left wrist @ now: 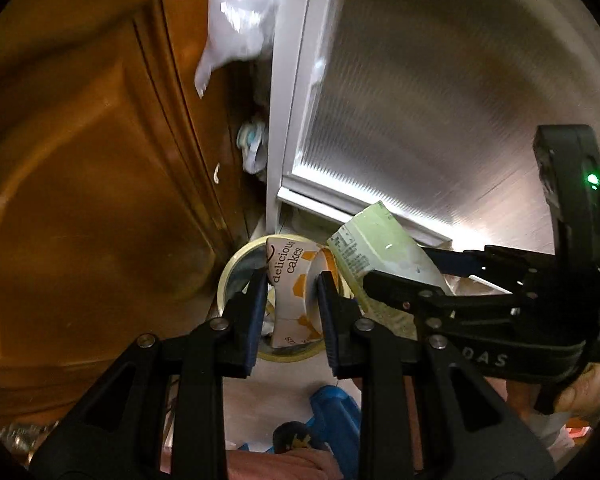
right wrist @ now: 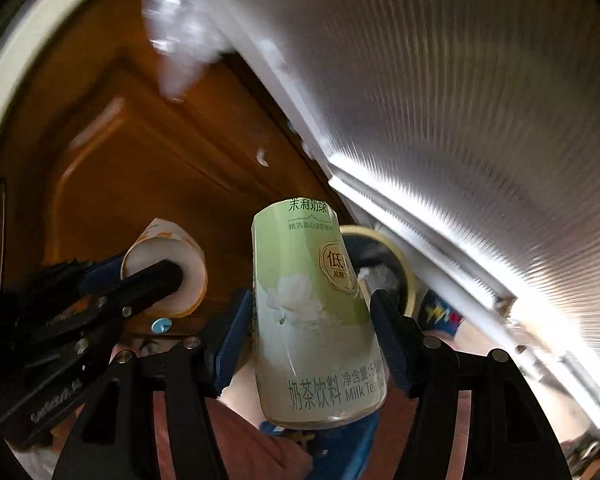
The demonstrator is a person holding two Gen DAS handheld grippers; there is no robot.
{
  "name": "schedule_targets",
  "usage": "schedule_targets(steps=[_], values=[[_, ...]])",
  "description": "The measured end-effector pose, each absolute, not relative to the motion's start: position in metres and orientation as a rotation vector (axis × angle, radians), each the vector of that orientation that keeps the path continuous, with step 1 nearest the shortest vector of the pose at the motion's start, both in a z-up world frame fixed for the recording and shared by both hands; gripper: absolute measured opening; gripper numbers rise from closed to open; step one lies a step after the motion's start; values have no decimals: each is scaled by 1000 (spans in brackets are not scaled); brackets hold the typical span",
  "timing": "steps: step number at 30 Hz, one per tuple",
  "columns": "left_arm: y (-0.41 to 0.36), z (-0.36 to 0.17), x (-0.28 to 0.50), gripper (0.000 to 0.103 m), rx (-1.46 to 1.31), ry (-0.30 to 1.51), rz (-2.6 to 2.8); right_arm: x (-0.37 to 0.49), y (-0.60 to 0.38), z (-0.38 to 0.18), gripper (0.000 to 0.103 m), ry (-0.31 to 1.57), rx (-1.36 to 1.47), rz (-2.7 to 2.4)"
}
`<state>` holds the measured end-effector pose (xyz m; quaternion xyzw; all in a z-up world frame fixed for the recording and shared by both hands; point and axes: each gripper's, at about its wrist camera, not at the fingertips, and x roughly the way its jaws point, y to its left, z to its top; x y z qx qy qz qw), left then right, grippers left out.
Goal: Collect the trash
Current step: 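Carry the cake cup and milk tea can down into the floor bin and release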
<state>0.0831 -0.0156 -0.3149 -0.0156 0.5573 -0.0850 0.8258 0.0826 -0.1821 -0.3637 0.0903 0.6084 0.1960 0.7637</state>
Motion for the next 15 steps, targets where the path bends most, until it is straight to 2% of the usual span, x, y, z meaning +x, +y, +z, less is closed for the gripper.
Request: schedule_targets(steps=[5,8,12,15], values=[[-16,-340,100,23,-27,1235,-164,94,-178,-398,64,1372,224,407],[-14,-348,104,27,-32,1261,-154,96,-180,-409,65,1393,241,400],[-14,-354,105,44,-28,1280,-161,99,-179,-418,65,1417,239,387],[-13,-353,105,52,-23,1278,-162,120,-178,-419,66,1426,239,380]])
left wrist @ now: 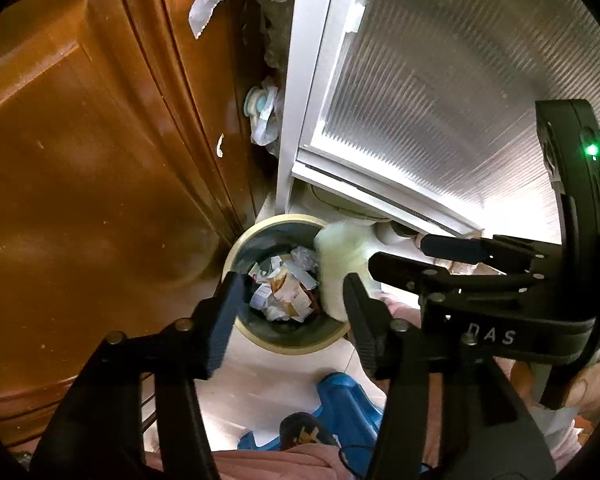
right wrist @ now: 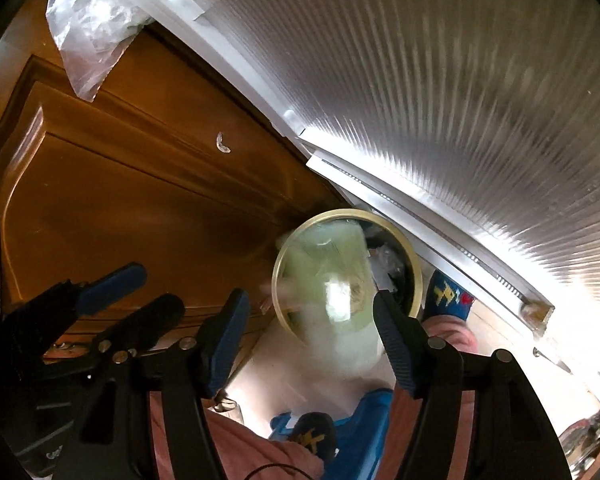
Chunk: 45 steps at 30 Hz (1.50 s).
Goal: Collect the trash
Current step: 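Carry the cake cup and milk tea can down into the floor bin and release, then raise both tools from the bin back toward the countertop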
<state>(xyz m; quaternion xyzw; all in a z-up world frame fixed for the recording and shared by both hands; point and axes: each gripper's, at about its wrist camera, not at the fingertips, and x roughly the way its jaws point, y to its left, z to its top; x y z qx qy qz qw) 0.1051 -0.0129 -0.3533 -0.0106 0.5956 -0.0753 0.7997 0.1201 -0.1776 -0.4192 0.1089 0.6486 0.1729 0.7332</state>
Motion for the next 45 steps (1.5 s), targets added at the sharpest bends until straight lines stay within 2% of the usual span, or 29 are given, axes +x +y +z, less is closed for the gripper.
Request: schedule_targets(steps=[15,27,38,45], values=[[-7,-312,85,54,-80,1231,-166,105,-184,-367,66,1383,223,370],[-8,-247,51,54,-85,1105,-185,67,-184,-323,66,1342,175,385],[-6,-177,24,55,-106,1009,-213,44,-175,-229,66,1160,63,421],[3,-120,30,55,-67,933,-164,54,-176,-147,66,1023,66,447]])
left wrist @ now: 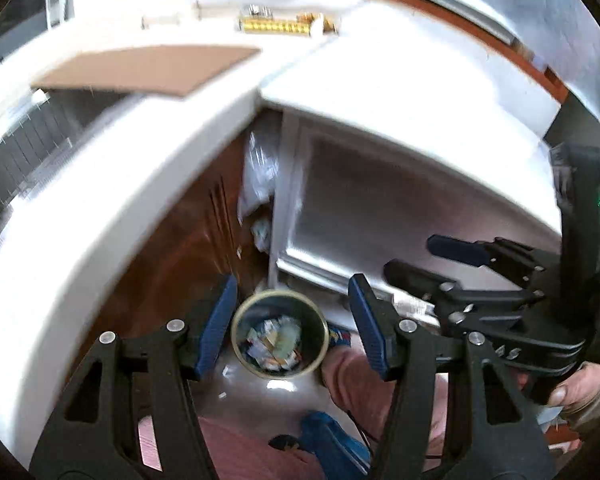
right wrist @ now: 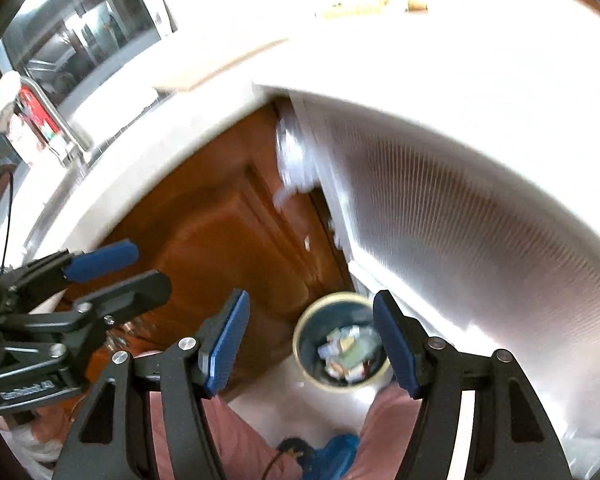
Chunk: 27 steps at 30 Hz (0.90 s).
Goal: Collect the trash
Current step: 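Raise both tools from the bin back toward the countertop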
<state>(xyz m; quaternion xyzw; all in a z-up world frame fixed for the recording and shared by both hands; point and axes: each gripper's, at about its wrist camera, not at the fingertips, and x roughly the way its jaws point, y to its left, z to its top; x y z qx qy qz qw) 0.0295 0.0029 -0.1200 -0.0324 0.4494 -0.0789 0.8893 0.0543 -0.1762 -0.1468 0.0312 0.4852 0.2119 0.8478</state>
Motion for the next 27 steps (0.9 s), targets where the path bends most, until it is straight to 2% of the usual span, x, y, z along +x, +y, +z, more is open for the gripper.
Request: schedule_targets(steps=[7,15,21,27], values=[[6,-44,71,55,-65,853,-193,96,-190,-58,66,905,78,465],[-8,23,158,55,46,781,-198,193,-215,14,66,845,149,427],[-4,29,247,55,51,820,-167,291,-220,41,66,812,135,382],[7,7,334,55,-27,862,-92,396,-206,49,65,794,110,392]])
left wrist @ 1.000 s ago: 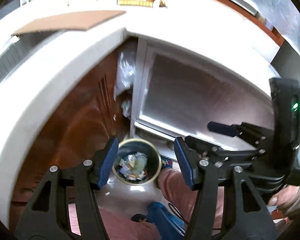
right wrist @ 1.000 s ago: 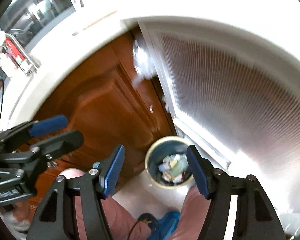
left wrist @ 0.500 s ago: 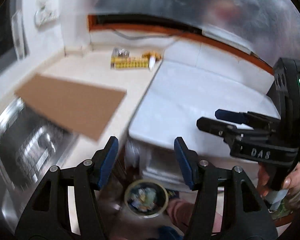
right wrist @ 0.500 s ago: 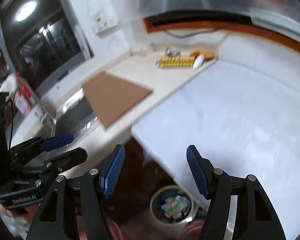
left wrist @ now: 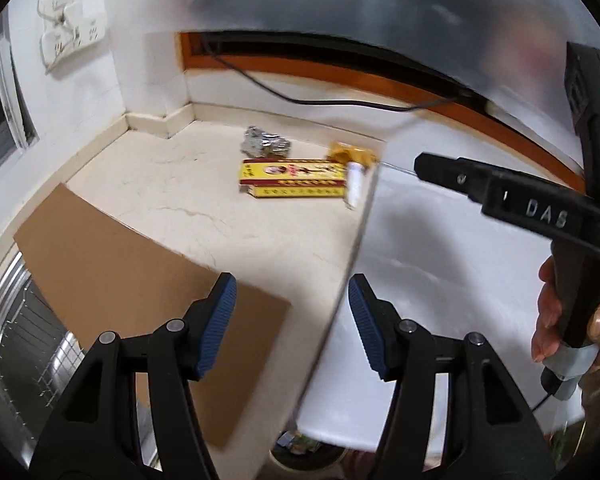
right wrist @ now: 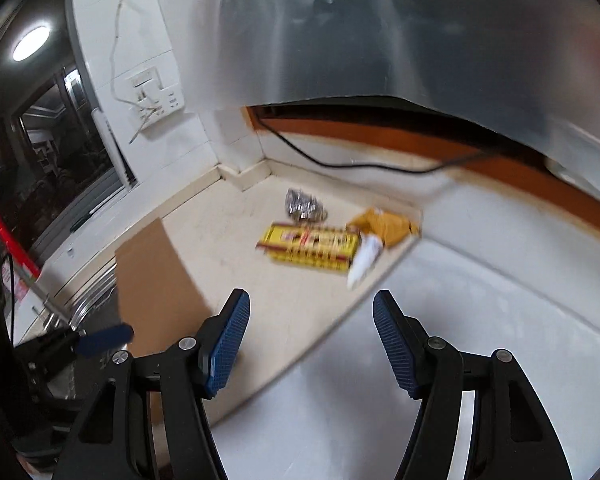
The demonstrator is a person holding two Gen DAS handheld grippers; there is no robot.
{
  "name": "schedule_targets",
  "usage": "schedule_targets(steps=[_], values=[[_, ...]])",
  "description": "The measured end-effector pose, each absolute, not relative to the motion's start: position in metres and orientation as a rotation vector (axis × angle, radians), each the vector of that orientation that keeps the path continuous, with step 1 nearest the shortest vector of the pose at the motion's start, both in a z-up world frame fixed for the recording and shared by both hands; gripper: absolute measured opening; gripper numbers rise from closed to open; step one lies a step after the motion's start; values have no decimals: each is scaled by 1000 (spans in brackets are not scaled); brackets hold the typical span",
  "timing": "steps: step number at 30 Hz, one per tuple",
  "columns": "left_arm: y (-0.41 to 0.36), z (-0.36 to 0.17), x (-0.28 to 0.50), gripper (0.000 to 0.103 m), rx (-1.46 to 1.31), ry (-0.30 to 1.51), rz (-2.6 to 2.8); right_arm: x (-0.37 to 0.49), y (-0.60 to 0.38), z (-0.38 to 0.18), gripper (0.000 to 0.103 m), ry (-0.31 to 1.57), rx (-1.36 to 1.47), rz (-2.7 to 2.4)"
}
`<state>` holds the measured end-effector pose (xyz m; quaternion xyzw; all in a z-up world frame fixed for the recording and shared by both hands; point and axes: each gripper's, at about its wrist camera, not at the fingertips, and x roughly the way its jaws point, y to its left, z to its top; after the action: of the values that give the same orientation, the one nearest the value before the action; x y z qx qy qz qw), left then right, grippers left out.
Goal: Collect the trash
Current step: 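Raise both tools from the bin back toward the countertop, then grasp the white bottle with the left tool while the right tool grasps the yellow-red spice box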
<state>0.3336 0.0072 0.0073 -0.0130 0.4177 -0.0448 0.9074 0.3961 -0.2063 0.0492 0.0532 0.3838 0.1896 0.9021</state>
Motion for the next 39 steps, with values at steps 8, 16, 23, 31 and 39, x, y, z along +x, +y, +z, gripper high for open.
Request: schedule_targets(steps=[8,16,23,31,39], values=[[24,-19,402,55,-105,873,-8,525,-171,1,66,891,50,496],[59,-42,445,55,-166,881,93,586,-134,-54,73,930,-47,581],[82,-55,449,55,-215,884,123,612,-113,-80,81,979,-143,660],[89,-53,445,55,-224,879,136,607,-82,-92,83,961,-396,666],[85,-53,444,55,-204,881,122,612,-50,-109,83,945,-560,658]])
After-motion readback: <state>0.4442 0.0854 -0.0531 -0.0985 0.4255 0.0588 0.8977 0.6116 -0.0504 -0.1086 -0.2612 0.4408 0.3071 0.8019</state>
